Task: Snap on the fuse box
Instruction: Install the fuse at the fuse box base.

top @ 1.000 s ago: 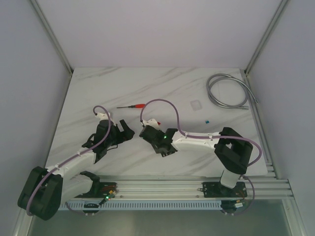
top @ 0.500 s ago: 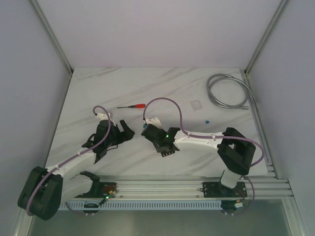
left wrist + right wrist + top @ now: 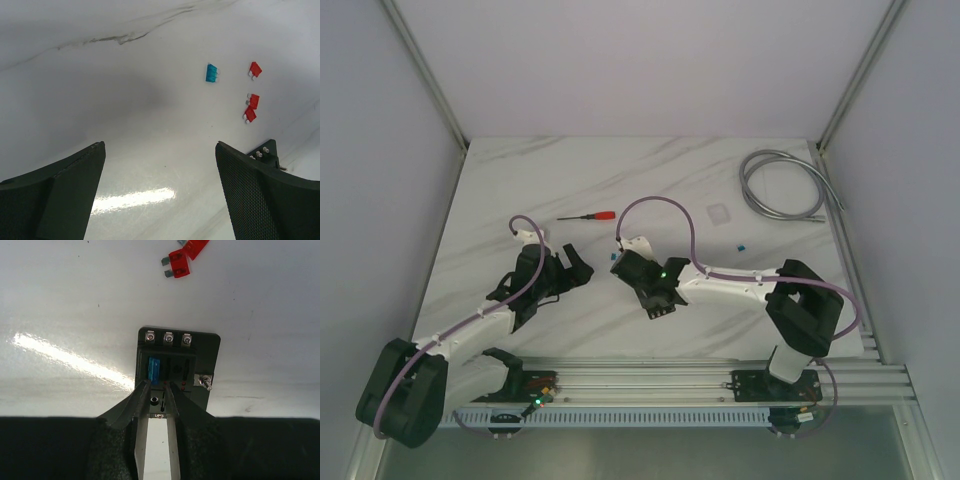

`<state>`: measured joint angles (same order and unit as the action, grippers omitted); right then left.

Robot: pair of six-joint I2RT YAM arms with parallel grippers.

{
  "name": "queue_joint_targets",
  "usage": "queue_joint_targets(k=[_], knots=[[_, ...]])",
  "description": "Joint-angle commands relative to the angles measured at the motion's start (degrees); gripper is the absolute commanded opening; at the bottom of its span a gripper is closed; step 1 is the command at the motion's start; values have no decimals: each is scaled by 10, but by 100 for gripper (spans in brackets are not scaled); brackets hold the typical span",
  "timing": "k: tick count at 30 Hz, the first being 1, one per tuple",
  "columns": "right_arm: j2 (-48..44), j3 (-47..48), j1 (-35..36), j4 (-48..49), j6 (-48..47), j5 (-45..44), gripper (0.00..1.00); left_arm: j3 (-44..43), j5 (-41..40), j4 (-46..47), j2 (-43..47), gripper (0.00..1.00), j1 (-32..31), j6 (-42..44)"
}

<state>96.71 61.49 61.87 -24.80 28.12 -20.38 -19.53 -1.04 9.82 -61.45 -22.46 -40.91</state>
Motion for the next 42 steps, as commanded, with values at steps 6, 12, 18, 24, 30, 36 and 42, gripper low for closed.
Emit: queue_joint_targets(k=[6, 12, 18, 24, 30, 36, 42], knots=[[-14, 3, -1, 7, -5, 23, 30, 7, 12, 10, 8, 100, 5, -4], [-35, 5, -3, 10, 4, 18, 33, 6, 15, 10, 9, 100, 4, -5], [-36, 8, -21, 12, 20, 20, 29, 8, 17, 9, 12, 100, 4, -6], [-22, 7, -29, 26, 23, 32, 29, 9, 18, 10, 17, 100, 5, -7], [-6, 8, -31, 35, 22, 45, 31, 9, 19, 10, 15, 100, 5, -7], [6, 10, -31, 37, 23, 51, 31, 8, 20, 11, 13, 100, 5, -8], [7, 9, -31, 40, 22, 65, 31, 8, 20, 11, 12, 100, 5, -8]])
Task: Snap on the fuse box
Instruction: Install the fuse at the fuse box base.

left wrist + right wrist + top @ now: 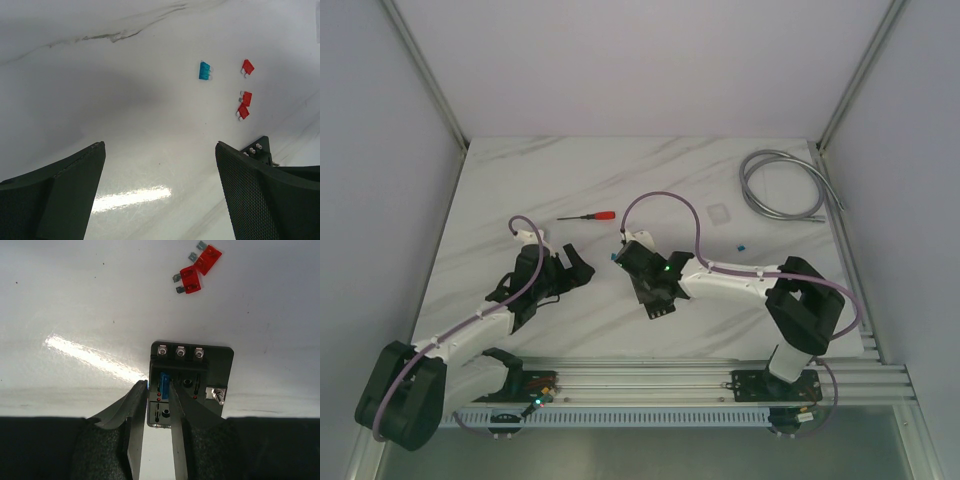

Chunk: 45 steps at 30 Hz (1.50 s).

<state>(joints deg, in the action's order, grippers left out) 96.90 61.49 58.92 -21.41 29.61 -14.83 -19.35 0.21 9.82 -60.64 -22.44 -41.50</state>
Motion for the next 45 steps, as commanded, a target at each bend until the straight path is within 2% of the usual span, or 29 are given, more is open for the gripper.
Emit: queue_joint_targets(k=[1, 11, 16, 28, 45], knots=[[4, 8, -1, 7, 7, 10, 31, 6, 8, 10, 4, 100, 4, -2], [-4, 3, -1, 7, 11, 18, 29, 8, 8, 11, 6, 100, 5, -3], [-2, 9, -1, -7, 12, -8, 28, 8, 8, 10, 6, 100, 5, -3], [4, 26, 0, -31, 8, -16, 18, 9, 10, 10, 6, 100, 5, -4], [29, 42, 7, -45, 5, -4, 13, 10, 13, 11, 7, 100, 4, -4]])
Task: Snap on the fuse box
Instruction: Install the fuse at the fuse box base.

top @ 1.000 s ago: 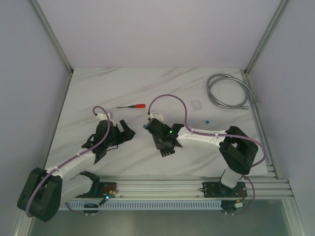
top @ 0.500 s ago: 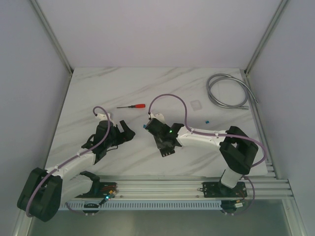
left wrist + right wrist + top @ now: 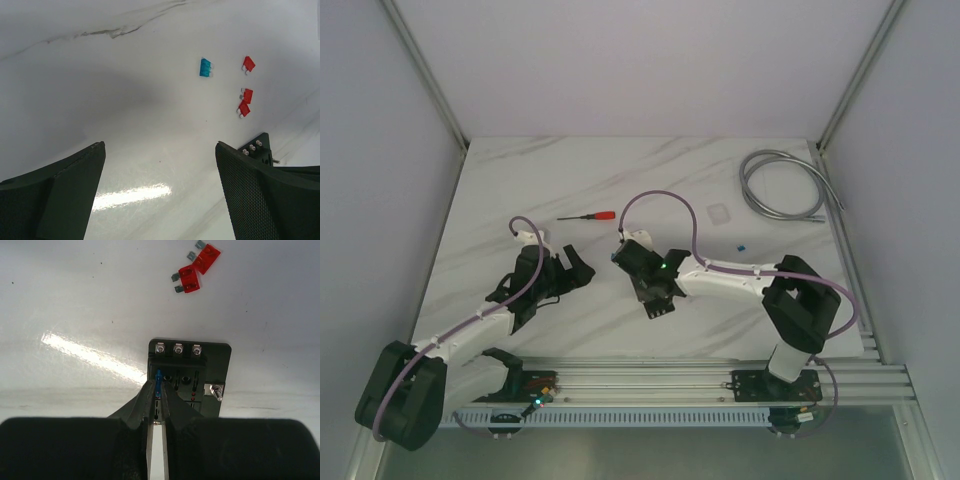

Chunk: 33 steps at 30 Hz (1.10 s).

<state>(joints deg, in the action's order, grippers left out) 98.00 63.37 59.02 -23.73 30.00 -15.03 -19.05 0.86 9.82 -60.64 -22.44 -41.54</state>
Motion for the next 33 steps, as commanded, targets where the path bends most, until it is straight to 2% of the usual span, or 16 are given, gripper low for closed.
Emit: queue_joint_targets(k=[1, 14, 33], knots=[[20, 24, 7, -24, 1, -4, 13, 7, 6, 11, 7, 100, 4, -4], [51, 39, 12, -56, 4, -9, 0, 7, 5, 10, 7, 100, 5, -7], [109, 4, -16, -82, 18, 40, 0, 9, 5, 10, 9, 100, 5, -10]])
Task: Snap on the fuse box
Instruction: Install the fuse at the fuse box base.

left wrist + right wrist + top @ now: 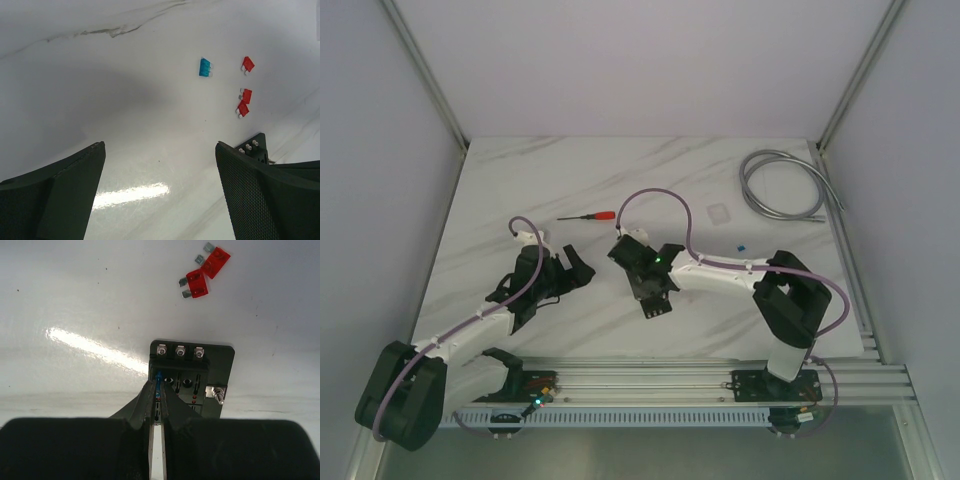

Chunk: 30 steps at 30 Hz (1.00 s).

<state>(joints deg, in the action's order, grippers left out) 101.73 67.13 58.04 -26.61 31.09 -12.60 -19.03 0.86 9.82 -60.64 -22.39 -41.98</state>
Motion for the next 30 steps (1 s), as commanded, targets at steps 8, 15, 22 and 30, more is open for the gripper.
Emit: queue_joint_targets(k=[8, 15, 22, 30], knots=[[69, -75, -25, -63, 2, 11, 0, 11, 4, 10, 8, 100, 4, -6], [78, -78, -37, -69, -15, 15, 0, 12, 4, 10, 8, 100, 4, -8], [136, -30, -21, -81, -25, 12, 0, 14, 6, 10, 12, 100, 4, -9], [114, -28, -17, -68, -28, 16, 0, 13, 13, 9, 11, 100, 4, -13]])
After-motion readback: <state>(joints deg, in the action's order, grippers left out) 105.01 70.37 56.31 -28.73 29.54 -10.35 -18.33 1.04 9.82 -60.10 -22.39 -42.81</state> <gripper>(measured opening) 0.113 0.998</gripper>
